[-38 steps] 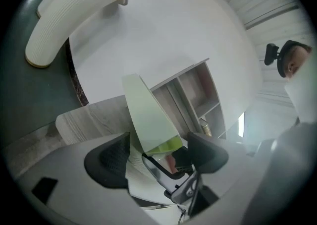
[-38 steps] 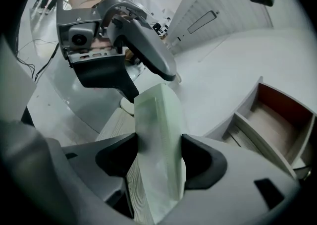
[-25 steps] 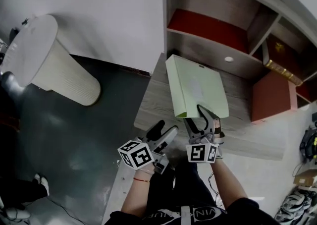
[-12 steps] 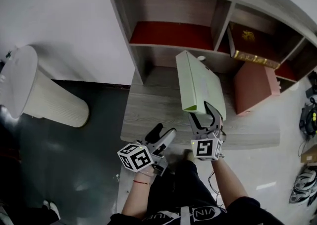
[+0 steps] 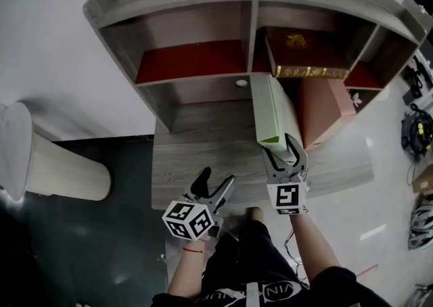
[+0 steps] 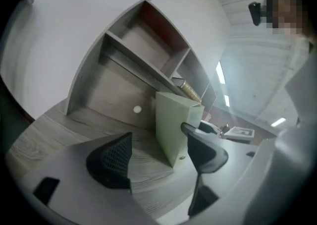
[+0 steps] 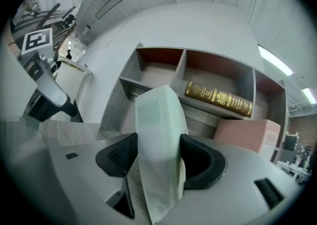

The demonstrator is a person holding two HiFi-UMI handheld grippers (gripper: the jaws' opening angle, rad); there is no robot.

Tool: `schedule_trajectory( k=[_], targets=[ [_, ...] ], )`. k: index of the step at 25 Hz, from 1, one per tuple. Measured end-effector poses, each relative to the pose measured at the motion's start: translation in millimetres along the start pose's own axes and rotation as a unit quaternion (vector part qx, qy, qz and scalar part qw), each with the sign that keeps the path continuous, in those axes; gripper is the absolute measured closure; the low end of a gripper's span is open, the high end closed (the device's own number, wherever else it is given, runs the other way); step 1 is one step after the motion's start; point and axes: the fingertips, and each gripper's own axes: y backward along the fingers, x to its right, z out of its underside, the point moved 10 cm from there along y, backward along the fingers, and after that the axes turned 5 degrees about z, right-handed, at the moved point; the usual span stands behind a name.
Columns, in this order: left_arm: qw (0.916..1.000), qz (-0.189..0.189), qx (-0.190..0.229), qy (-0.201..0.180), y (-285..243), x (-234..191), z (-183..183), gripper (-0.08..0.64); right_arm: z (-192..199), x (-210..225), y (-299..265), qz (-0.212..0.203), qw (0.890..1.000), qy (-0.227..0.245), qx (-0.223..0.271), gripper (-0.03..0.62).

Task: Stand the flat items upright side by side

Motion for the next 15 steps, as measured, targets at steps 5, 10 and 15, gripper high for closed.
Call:
schedule_trajectory(
  k=[5, 10, 15],
  targets=[
    [0.9998, 0.016, -0.005, -0.009, -17, 6, -5, 0.213, 3, 15, 7, 0.010, 0.999, -0.034, 0.012, 0.311],
    [0.9995, 0.027, -0.013, -0.004, -27, 12, -4, 0.213, 10, 42, 15, 0.037, 0.992, -0.115, 0.040, 0.311],
    [0.9991, 0.038, -0.019, -0.008, -37, 18, -6, 0.213, 16, 58, 20, 0.040, 0.988, -0.144, 0.038, 0.308]
  ],
)
